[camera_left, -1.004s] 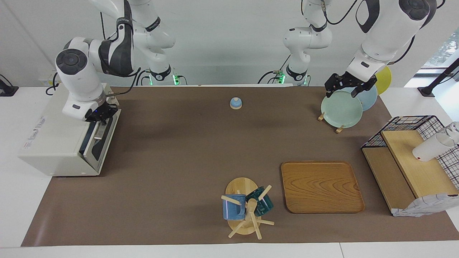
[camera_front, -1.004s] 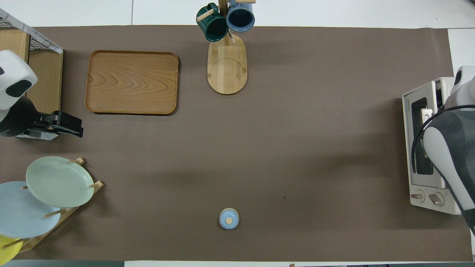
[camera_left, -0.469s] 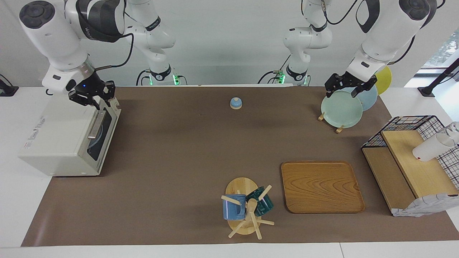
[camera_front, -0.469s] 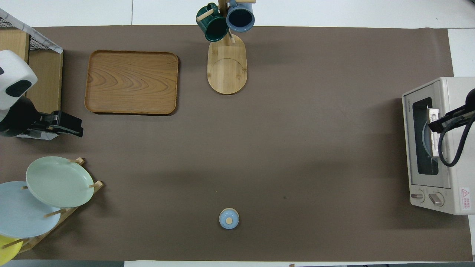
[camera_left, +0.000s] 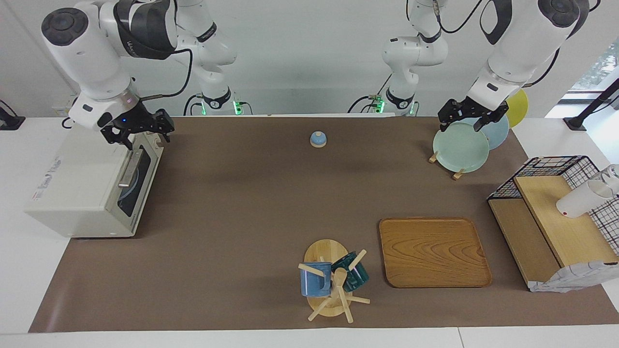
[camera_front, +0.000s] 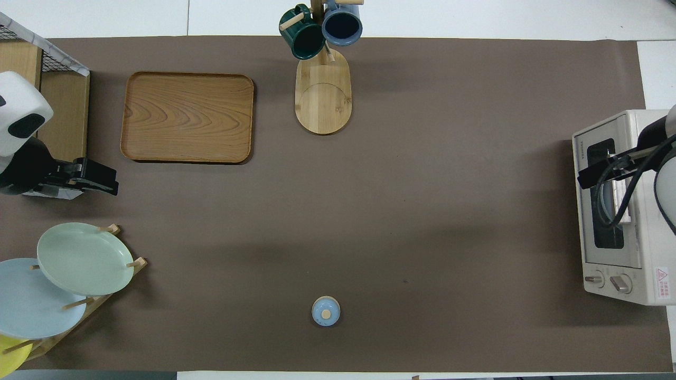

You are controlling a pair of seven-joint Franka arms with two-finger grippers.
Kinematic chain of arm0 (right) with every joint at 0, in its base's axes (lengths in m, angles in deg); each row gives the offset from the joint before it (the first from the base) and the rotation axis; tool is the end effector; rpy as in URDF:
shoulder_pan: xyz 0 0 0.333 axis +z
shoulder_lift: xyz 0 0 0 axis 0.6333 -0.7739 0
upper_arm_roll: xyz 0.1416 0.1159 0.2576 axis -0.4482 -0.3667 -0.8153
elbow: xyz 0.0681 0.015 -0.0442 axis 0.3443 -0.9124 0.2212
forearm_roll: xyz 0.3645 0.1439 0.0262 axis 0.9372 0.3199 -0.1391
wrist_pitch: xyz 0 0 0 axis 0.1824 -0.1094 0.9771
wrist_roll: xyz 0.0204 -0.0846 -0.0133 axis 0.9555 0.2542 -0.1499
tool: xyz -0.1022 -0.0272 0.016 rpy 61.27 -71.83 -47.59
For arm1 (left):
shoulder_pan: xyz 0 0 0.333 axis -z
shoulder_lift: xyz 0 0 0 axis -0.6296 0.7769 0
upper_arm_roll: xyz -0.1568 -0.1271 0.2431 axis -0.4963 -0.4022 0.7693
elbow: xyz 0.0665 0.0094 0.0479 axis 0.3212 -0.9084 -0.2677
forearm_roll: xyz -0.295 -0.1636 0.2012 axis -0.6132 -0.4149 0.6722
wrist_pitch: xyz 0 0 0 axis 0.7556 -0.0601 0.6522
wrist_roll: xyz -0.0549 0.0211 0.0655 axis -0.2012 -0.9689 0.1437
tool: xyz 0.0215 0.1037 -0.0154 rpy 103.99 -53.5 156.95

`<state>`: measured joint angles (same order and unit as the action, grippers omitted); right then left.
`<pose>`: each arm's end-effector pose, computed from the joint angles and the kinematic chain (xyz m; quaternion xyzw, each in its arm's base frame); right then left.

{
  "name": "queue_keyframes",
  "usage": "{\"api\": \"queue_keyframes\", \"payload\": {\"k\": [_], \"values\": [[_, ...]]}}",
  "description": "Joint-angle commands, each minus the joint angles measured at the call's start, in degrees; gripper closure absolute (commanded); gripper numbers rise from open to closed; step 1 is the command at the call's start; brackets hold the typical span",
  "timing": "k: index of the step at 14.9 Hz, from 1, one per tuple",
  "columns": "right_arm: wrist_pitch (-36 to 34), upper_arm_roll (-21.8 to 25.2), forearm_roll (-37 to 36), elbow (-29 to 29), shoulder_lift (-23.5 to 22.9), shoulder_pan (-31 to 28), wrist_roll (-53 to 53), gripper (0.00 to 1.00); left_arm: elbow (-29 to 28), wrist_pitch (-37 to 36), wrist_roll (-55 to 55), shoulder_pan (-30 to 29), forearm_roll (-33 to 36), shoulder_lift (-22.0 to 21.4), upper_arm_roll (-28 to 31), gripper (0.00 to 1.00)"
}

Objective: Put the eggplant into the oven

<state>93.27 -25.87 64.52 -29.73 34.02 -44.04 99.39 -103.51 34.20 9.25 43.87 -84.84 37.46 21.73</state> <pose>0.5552 -0.0193 0.5724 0.9888 0.1345 -0.0620 0.0179 0.5265 -0.0773 0.6009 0.9975 -0.0367 -0.0604 0.0094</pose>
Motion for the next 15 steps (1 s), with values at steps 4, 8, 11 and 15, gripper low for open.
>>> {"api": "queue_keyframes", "payload": {"k": [4, 8, 11, 15], "values": [[-1.77, 4.29, 1.46, 1.49, -0.13, 4.39, -0.94, 0.0, -0.77, -0.21, -0.01, -0.28, 1.1, -1.09, -0.13, 0.0], [-2.74, 4.64, 1.46, 1.66, -0.22, 4.65, -1.38, 0.0, -0.77, -0.13, -0.01, -0.28, 1.1, -1.09, -0.13, 0.0], [-3.0, 5.43, 1.46, 0.7, 1.36, 5.0, -1.81, 0.0, -0.77, -0.21, -0.01, -0.28, 1.1, -1.09, -0.13, 0.0], [-2.39, 6.66, 1.37, -0.18, 2.07, 6.77, -3.4, 0.0, -0.77, -0.21, -0.01, -0.28, 1.1, -1.09, -0.13, 0.0]]}}
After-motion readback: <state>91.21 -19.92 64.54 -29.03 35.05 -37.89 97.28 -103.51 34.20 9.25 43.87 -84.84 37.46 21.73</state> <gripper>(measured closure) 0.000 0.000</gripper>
